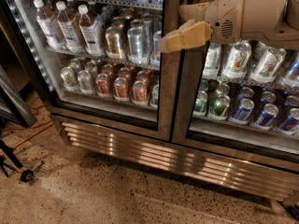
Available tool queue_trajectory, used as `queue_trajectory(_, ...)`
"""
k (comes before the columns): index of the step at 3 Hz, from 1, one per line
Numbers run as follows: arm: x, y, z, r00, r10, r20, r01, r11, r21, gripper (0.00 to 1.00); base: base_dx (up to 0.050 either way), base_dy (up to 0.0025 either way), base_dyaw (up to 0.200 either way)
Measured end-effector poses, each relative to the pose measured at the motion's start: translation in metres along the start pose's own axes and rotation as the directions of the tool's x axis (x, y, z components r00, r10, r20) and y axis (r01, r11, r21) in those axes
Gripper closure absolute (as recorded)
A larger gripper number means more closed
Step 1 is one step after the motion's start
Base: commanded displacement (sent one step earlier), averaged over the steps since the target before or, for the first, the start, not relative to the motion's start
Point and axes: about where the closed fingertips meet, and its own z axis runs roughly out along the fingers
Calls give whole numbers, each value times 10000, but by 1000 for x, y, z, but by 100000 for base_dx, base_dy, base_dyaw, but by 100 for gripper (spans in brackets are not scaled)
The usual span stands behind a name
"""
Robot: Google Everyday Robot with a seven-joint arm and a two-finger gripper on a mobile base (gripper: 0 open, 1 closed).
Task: Open left fridge door
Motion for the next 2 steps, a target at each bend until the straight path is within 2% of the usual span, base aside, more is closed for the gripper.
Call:
queue_trajectory(1,-4,3,0,9966,384,725,-347,9980,-521,0,0,0,0)
queue_trajectory(2,-4,3,1,9967,381,710,-345,9980,-524,0,0,0,0)
